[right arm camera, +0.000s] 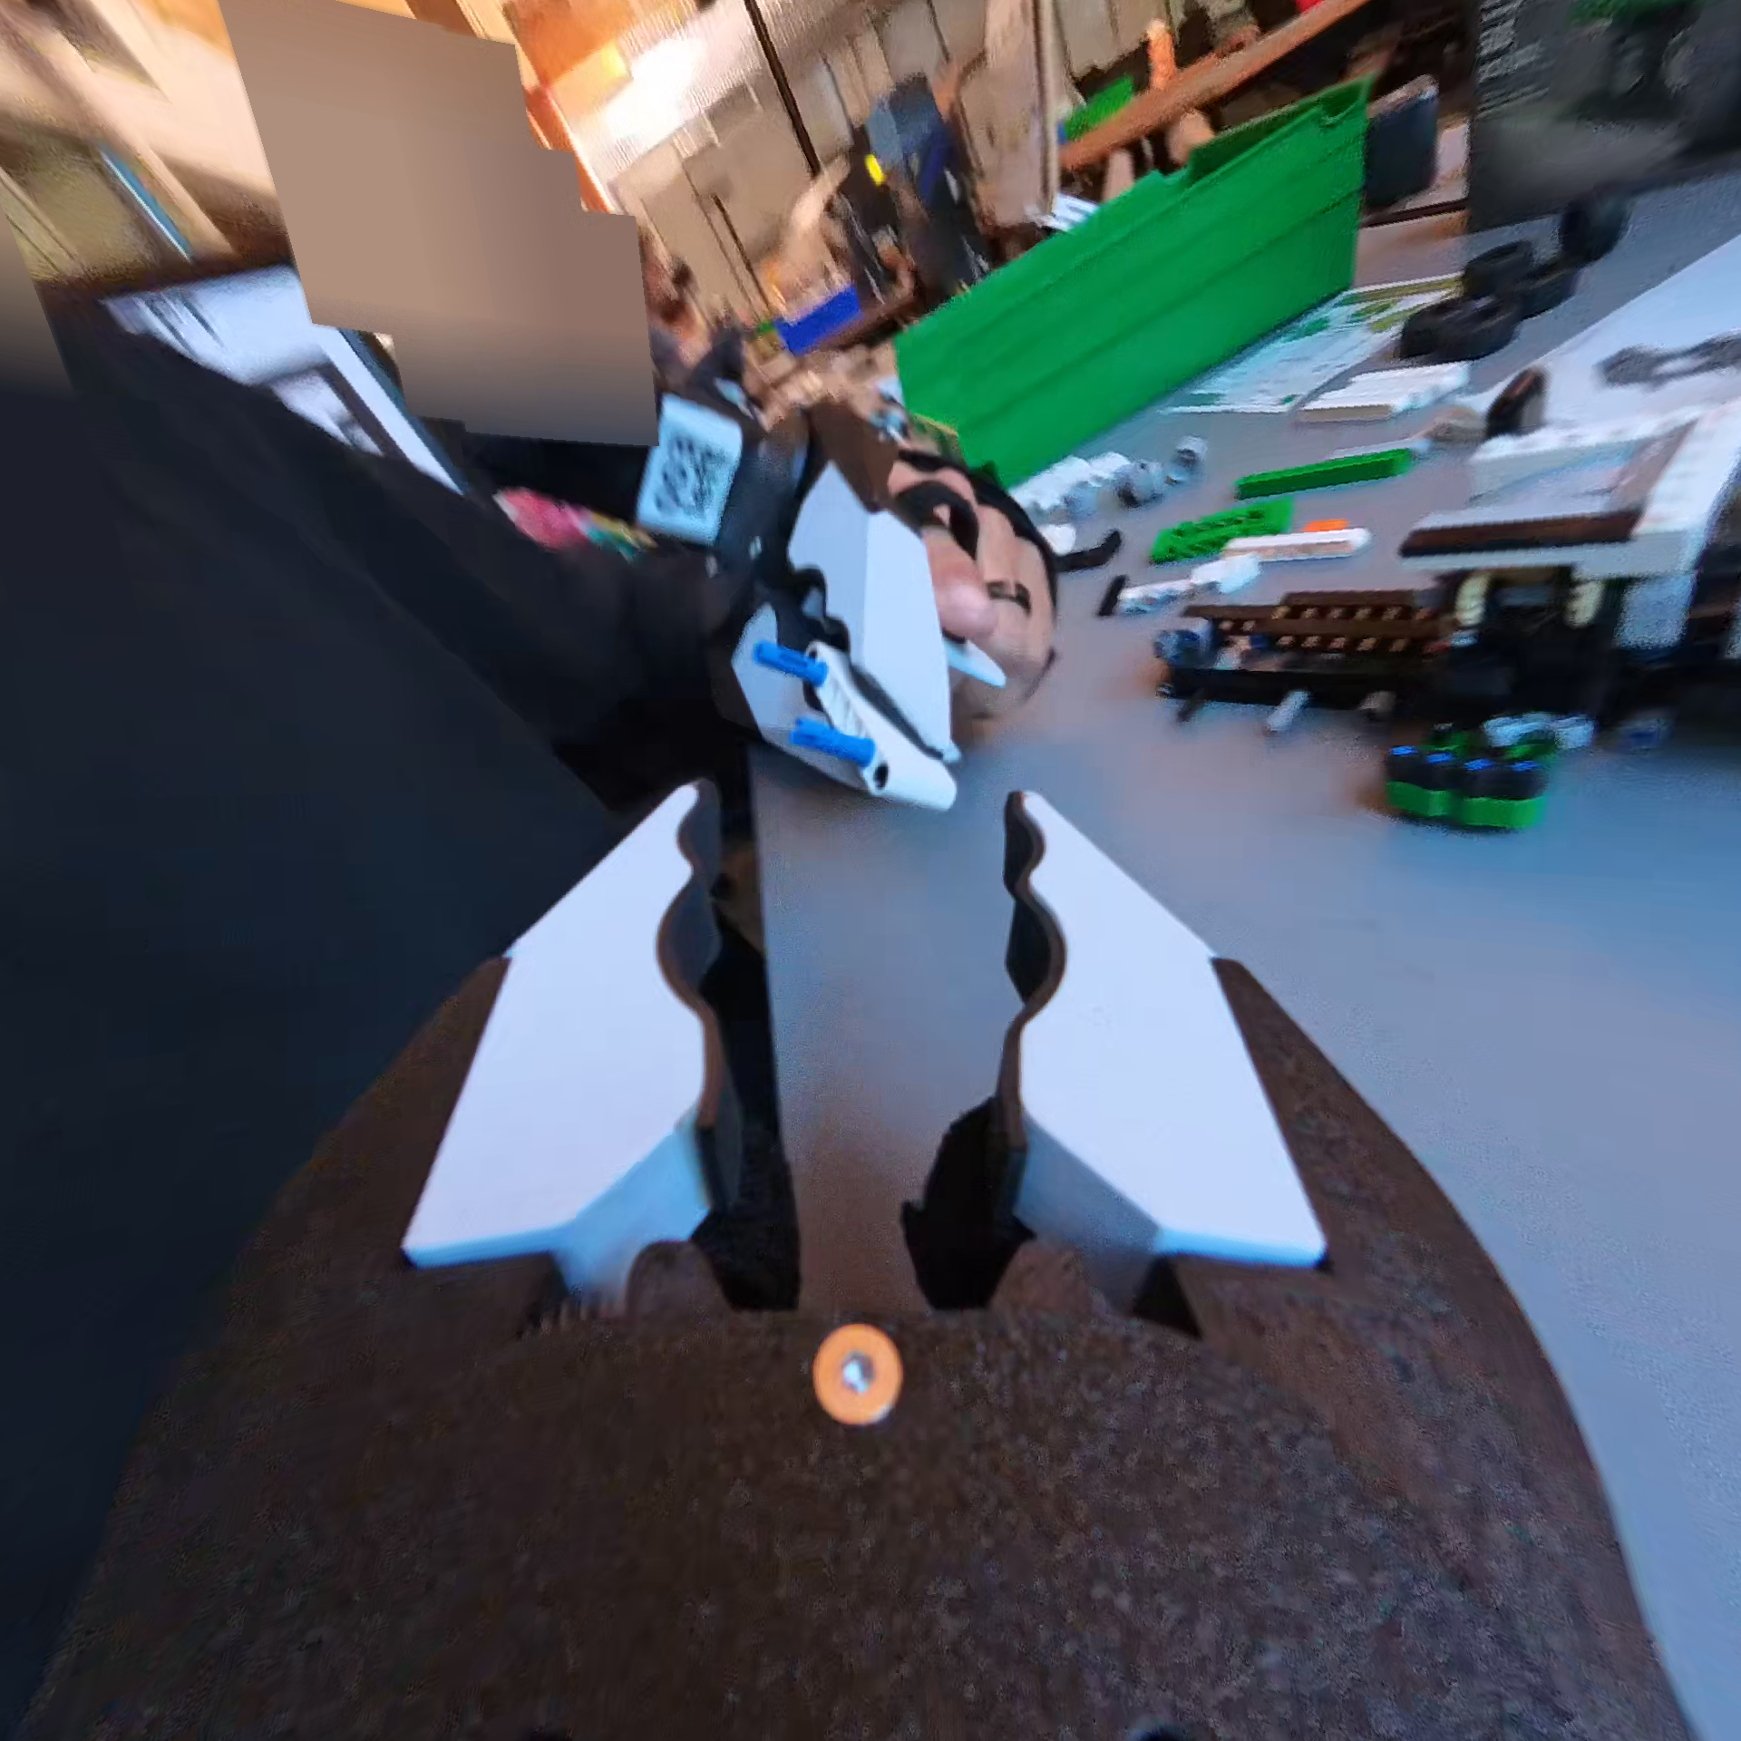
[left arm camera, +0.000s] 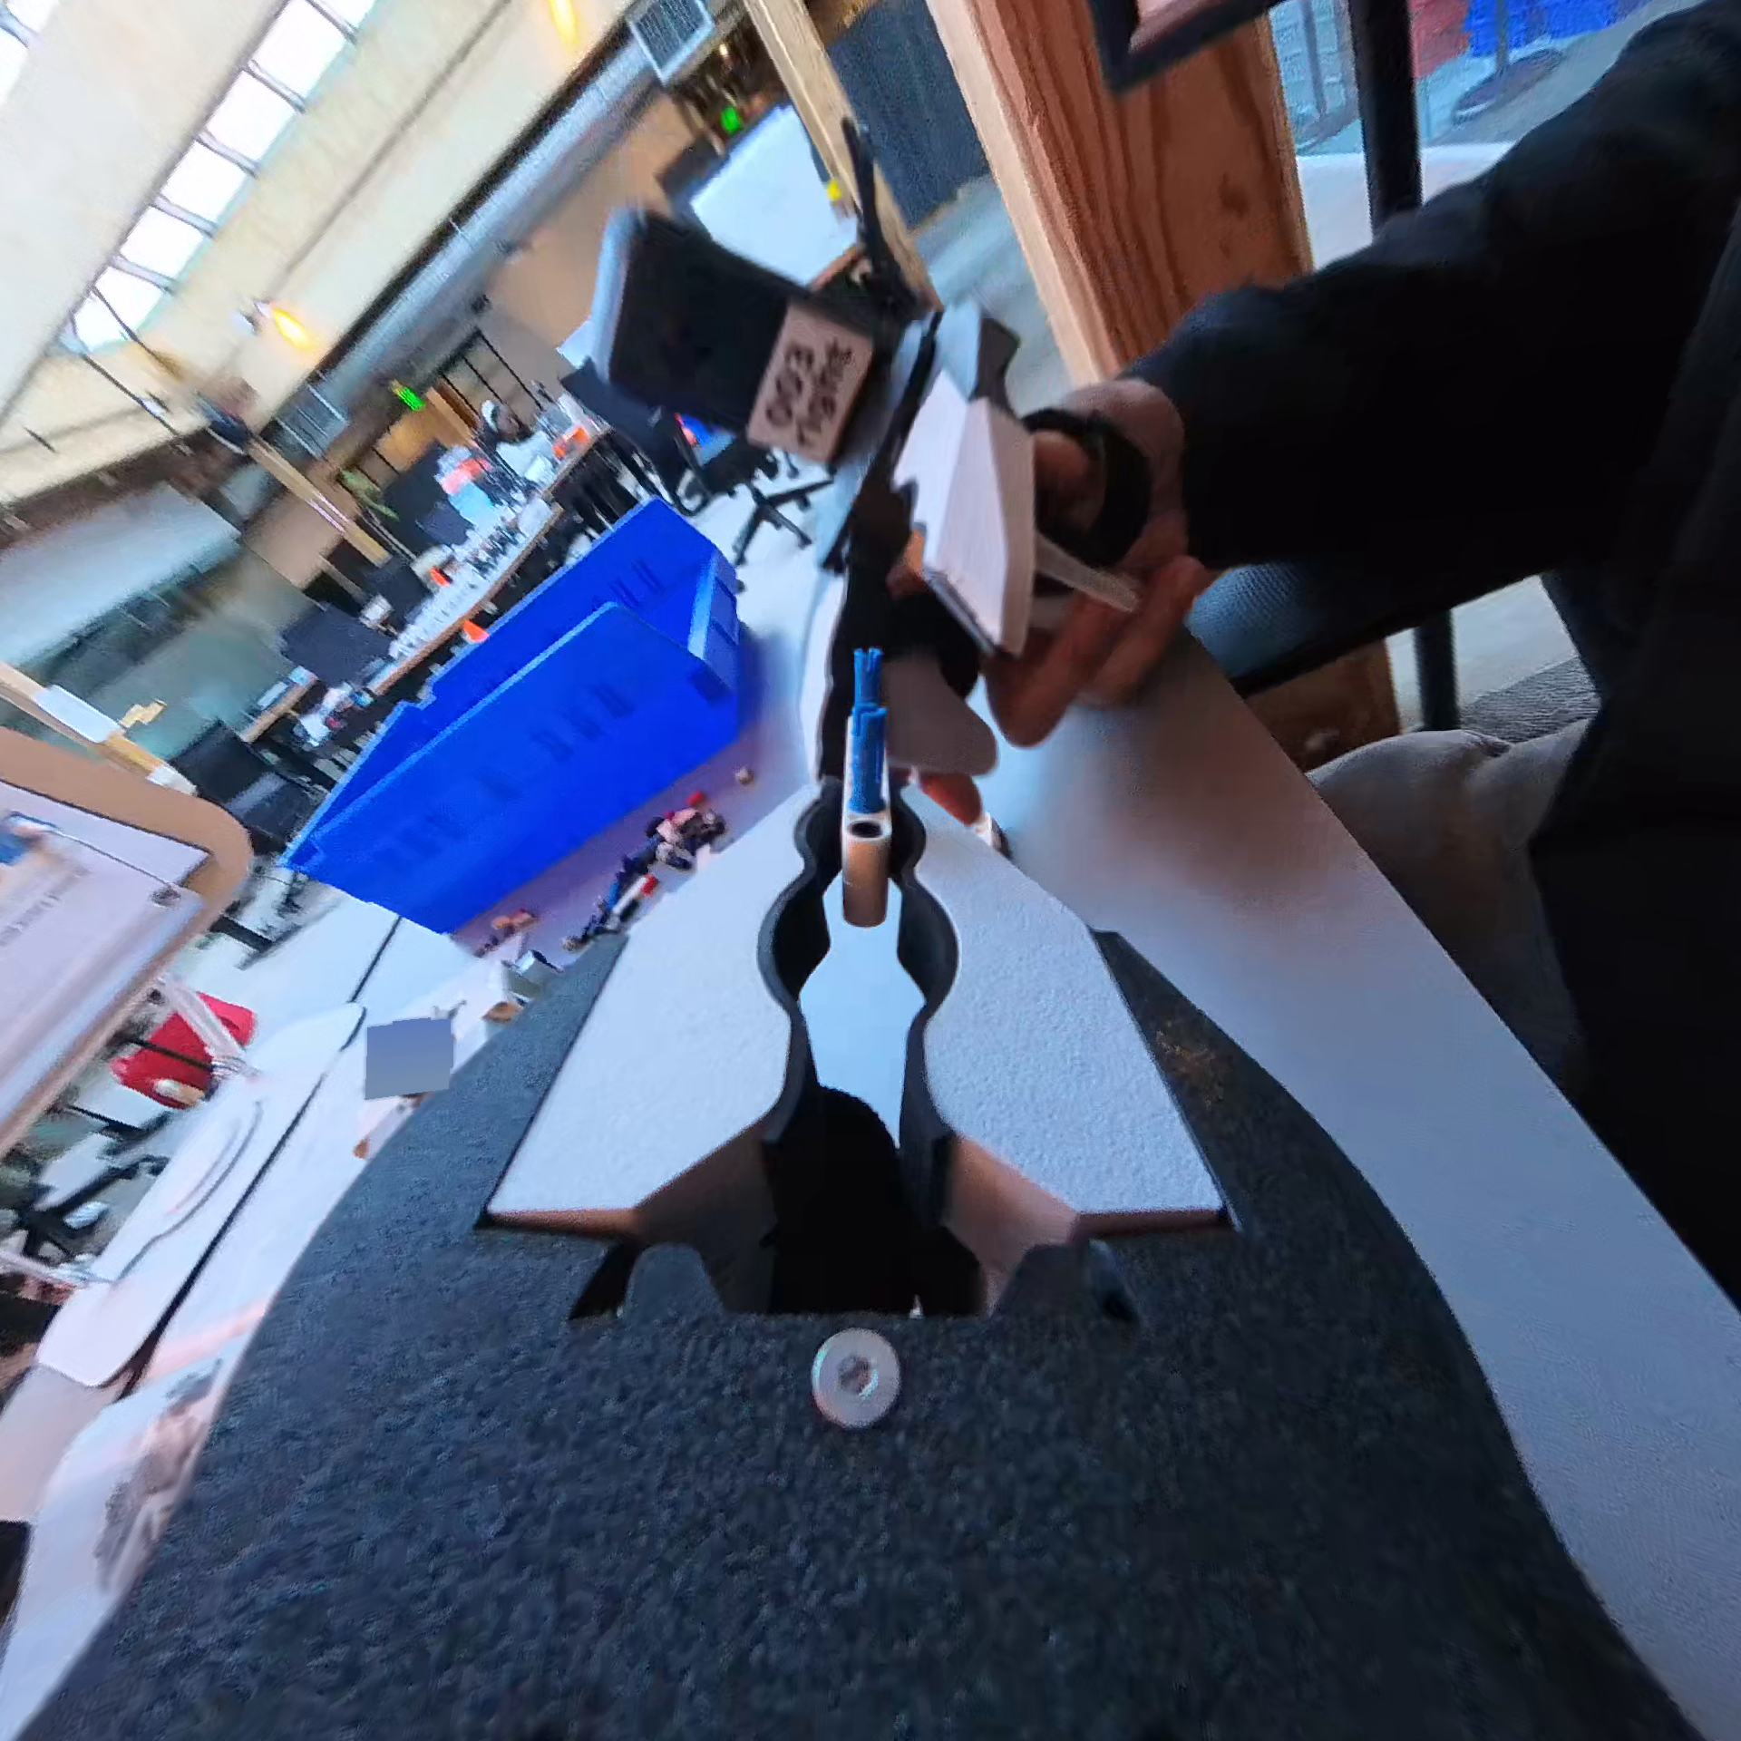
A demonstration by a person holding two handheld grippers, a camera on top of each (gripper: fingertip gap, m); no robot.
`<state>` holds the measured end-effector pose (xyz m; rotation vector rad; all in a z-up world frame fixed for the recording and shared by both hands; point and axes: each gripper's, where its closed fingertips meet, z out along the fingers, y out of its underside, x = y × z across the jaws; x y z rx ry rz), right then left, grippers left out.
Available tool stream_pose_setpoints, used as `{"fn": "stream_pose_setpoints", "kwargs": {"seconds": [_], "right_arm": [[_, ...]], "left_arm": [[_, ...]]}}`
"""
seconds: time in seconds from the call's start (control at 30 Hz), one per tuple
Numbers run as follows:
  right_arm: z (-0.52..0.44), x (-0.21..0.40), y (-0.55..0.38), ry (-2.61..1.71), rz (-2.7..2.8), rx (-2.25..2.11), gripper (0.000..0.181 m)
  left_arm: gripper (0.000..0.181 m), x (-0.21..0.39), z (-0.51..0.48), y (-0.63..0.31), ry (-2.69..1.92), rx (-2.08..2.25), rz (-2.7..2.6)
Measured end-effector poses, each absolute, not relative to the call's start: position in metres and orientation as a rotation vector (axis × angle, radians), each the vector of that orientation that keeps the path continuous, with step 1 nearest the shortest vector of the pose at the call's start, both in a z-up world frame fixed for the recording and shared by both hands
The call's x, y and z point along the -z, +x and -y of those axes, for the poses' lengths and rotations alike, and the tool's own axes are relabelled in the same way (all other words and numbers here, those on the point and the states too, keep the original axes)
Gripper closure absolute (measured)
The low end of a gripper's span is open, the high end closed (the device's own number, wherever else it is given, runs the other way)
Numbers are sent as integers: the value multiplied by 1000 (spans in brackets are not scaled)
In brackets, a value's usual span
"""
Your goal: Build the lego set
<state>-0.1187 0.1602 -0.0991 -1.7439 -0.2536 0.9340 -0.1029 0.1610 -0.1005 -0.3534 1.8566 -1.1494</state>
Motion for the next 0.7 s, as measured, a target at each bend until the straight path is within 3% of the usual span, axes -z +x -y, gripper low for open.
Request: {"fn": "stream_pose_setpoints", "kwargs": {"seconds": [0.17, 0.4, 0.47, 0.7], "right_arm": [[-168, 87, -129, -1635, 167, -1148, 147], [-168, 80, -131, -1584, 144, -1239, 147], [-166, 78, -131, -1578, 147, -1265, 136], [-168, 72, -121, -1509, 50, -1342, 149]], "left_arm": [[175, 92, -161, -105, -305, 1133, -1781], [175, 88, -161, -106, -292, 1118, -1767], [175, 89, -164, -104, -299, 1094, -1764], [175, 85, -164, -104, -302, 1081, -1726]]}}
